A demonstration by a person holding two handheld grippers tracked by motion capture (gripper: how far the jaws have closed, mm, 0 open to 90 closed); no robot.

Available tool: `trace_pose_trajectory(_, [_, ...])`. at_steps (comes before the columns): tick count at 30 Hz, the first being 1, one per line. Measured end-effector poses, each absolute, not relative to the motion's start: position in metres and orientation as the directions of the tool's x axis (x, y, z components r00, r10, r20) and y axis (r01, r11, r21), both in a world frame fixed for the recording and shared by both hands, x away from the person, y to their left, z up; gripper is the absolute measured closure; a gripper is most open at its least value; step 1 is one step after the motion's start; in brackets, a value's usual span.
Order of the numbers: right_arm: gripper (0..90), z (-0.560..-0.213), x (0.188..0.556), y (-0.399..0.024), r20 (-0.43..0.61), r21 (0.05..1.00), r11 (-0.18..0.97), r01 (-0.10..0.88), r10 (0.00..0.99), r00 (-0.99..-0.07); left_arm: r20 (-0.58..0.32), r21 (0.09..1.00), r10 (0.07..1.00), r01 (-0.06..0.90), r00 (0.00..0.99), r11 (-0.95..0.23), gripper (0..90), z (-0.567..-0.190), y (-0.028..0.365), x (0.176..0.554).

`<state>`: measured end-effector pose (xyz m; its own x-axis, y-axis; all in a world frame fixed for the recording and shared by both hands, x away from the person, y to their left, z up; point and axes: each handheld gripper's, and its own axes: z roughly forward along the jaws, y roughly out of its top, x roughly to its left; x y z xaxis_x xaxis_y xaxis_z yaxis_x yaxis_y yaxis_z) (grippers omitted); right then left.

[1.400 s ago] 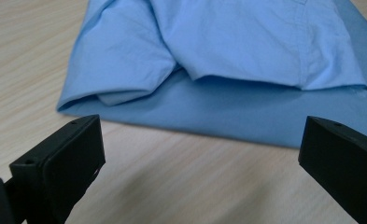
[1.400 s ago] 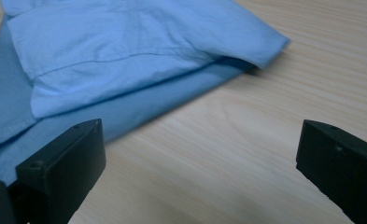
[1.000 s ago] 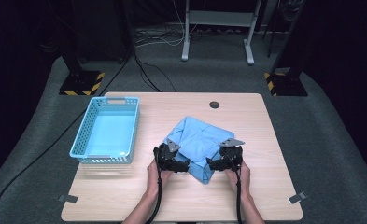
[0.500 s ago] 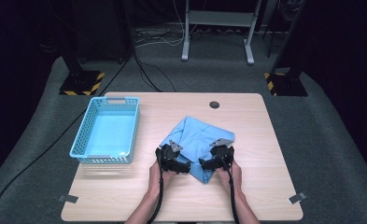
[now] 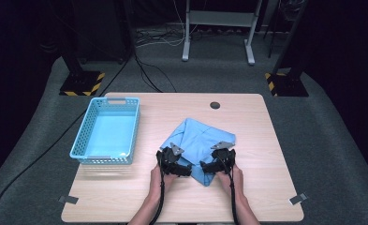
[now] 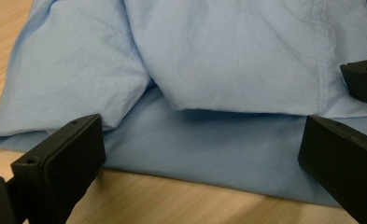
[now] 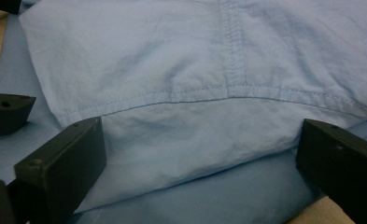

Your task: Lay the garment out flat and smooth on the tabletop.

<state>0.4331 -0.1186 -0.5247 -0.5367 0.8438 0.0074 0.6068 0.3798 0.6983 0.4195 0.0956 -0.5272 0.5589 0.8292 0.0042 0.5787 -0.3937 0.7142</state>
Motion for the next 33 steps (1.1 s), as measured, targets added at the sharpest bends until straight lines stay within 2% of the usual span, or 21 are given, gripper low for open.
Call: trace_pose_trajectory(33, [1.1, -0.526, 0.383, -0.125, -0.003, 0.707, 0.392, 0.588, 0.834, -0.552, 0.004, 0.715, 0.823, 0.573, 0.568, -0.399, 0.5, -0.528, 0.090, 0.368])
